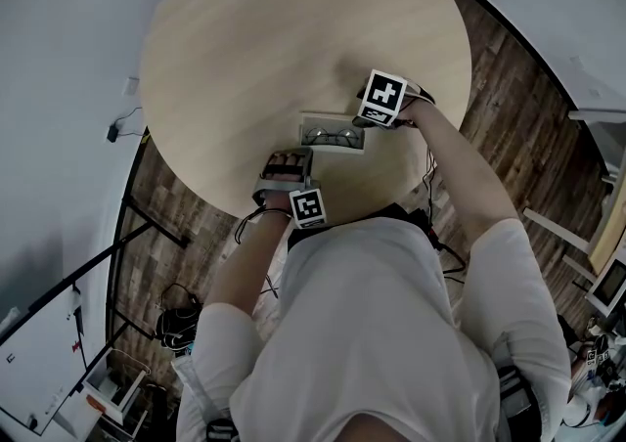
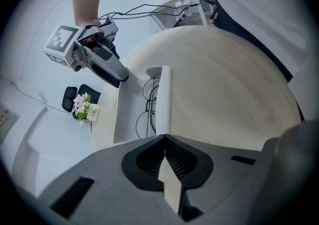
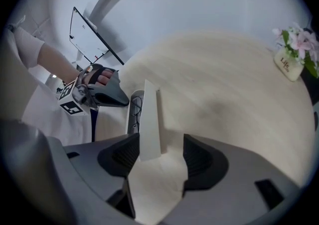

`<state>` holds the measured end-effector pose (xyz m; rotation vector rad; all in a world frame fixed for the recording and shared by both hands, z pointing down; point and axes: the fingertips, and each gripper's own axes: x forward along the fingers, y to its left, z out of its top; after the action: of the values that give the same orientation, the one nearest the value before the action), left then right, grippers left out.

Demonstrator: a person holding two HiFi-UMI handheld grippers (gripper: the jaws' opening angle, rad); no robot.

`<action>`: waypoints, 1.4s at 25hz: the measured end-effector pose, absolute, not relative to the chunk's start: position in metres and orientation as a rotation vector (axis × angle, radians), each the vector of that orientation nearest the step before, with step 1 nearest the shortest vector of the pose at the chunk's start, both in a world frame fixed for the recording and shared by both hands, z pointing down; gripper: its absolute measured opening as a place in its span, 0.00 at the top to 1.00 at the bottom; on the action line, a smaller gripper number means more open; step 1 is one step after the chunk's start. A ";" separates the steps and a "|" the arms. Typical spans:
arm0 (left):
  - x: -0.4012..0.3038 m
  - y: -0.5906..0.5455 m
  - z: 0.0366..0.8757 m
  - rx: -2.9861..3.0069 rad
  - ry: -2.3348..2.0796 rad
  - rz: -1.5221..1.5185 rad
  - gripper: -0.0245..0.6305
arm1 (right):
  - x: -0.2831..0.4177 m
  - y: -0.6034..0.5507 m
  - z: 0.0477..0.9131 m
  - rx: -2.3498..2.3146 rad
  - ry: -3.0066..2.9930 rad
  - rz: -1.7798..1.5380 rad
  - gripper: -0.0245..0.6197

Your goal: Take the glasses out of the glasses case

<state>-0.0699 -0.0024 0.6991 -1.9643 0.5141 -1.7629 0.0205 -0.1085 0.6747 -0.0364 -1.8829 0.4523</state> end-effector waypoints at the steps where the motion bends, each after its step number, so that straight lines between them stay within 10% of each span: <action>1: -0.070 -0.002 0.699 -1.965 0.514 -1.762 0.95 | 0.021 -0.112 0.674 -0.011 -1.890 0.445 0.54; 35: -0.068 -0.004 0.699 -1.945 0.485 -1.799 0.95 | 0.003 -0.079 0.613 0.249 -2.071 -0.136 0.94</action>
<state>-0.0677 -0.0037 0.6992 -1.9447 0.4852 -1.7991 0.0029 -0.0788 0.6128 0.2493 -2.0706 -0.1361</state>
